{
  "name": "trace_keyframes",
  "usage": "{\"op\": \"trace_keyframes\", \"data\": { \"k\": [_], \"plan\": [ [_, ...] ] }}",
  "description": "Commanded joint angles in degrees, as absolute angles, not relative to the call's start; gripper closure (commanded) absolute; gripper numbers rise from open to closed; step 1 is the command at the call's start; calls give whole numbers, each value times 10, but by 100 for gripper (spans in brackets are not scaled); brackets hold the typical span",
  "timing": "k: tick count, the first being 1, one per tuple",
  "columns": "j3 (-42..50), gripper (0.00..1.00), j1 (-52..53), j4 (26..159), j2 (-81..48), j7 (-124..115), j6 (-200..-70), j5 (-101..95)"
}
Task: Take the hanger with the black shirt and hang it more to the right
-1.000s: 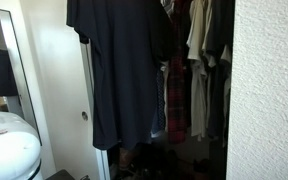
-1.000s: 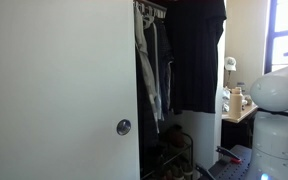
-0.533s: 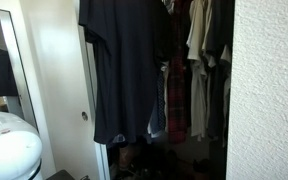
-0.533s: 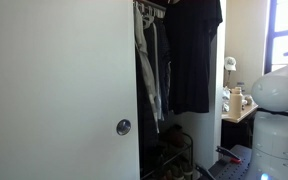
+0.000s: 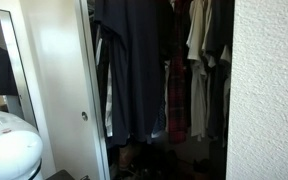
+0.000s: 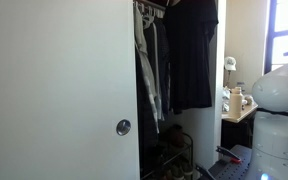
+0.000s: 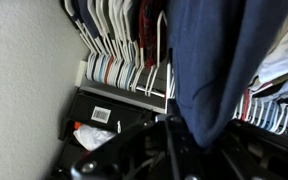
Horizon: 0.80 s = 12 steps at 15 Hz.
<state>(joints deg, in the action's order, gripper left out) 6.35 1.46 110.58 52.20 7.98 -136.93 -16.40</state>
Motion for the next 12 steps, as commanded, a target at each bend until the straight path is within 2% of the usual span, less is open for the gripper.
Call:
{"op": "trace_keyframes", "data": {
  "k": [1,12],
  "plan": [
    [73,97,17,1071,484,110,-1390,-146],
    [90,97,26,1023,389,141,-1439,-133]
  ]
}}
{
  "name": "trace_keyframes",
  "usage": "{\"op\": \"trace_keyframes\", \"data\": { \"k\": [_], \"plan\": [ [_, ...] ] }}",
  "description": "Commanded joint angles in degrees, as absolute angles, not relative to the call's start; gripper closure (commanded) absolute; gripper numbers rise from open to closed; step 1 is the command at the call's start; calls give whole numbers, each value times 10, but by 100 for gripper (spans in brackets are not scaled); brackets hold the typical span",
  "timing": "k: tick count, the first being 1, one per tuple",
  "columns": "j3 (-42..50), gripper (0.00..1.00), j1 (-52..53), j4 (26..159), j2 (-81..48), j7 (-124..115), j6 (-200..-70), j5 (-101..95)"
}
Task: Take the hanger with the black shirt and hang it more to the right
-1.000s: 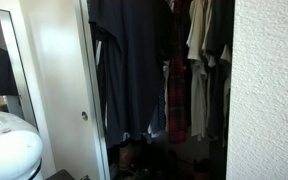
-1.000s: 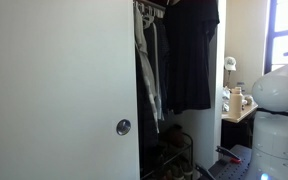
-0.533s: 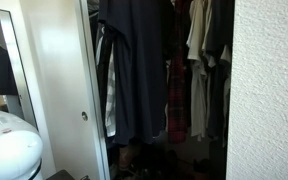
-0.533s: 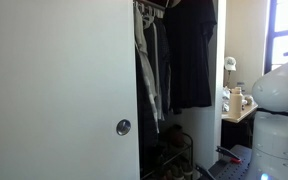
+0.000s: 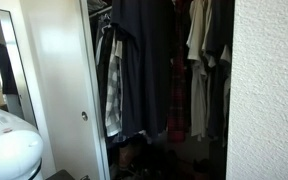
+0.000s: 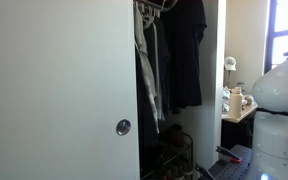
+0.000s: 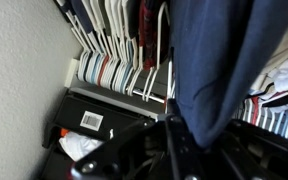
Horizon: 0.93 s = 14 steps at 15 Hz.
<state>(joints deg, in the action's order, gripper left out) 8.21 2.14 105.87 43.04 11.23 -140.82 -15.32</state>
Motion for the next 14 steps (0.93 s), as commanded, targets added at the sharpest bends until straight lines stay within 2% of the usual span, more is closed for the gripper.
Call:
{"op": "trace_keyframes", "data": {
  "k": [1,14],
  "plan": [
    [91,97,25,1020,381,142,-1445,-131],
    [112,97,13,972,278,138,-1530,-90]
  ]
}}
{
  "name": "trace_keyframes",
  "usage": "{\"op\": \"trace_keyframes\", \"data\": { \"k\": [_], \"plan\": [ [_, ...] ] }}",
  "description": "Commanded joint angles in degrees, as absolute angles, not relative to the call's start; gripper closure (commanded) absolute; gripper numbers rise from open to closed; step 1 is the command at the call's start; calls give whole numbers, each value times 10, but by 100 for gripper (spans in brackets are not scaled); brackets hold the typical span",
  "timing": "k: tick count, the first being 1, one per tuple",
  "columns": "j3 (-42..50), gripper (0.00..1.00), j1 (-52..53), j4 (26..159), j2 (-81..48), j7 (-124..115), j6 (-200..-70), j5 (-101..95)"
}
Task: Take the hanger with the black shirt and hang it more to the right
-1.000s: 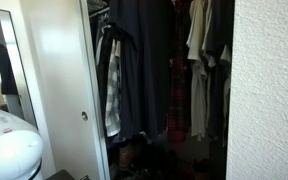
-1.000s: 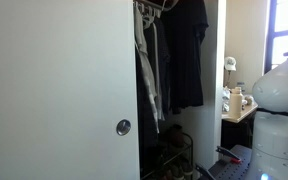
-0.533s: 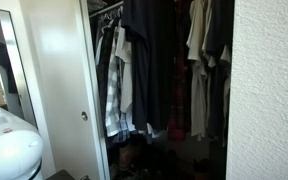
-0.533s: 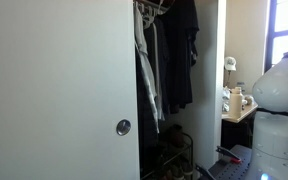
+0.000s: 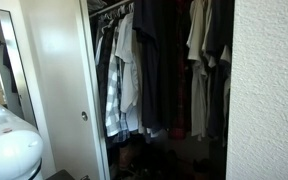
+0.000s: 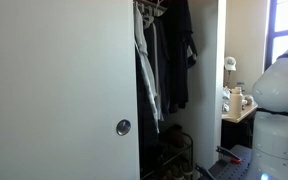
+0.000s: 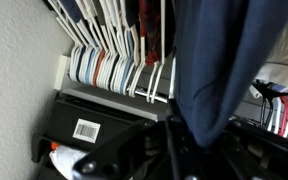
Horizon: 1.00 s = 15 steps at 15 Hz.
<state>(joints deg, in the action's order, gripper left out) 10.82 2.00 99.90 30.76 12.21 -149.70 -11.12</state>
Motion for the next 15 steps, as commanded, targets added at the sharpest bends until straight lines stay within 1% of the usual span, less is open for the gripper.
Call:
{"op": "trace_keyframes", "data": {
  "k": [1,15],
  "plan": [
    [113,97,12,972,274,138,-1536,-88],
    [118,97,6,954,217,136,-1605,-79]
  ]
}}
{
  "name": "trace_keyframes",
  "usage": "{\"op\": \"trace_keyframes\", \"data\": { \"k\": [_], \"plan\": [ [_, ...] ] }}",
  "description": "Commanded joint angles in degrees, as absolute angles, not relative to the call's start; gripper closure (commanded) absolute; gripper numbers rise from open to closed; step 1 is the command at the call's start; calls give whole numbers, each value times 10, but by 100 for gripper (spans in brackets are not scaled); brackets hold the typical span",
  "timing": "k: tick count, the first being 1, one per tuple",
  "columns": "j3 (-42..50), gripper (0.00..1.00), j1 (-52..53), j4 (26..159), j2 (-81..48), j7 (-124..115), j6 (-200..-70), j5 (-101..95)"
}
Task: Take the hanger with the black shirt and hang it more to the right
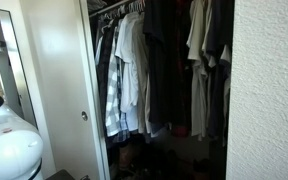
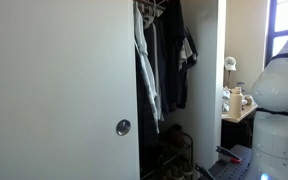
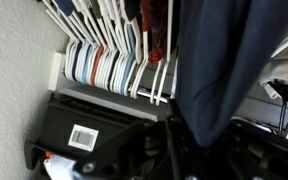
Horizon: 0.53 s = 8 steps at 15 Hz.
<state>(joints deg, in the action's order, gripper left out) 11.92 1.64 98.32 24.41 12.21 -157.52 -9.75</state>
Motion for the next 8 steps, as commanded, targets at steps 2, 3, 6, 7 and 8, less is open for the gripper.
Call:
{"op": "trace_keyframes", "data": {
  "k": [2,3,6,7,8],
  "plan": [
    [119,97,4,949,209,136,-1609,-78],
    [119,97,3,947,205,136,-1613,-78],
    [118,97,0,941,192,135,-1622,-78],
    [118,97,-1,939,189,135,-1624,-77],
    [117,97,-2,936,184,134,-1625,-77]
  ]
}}
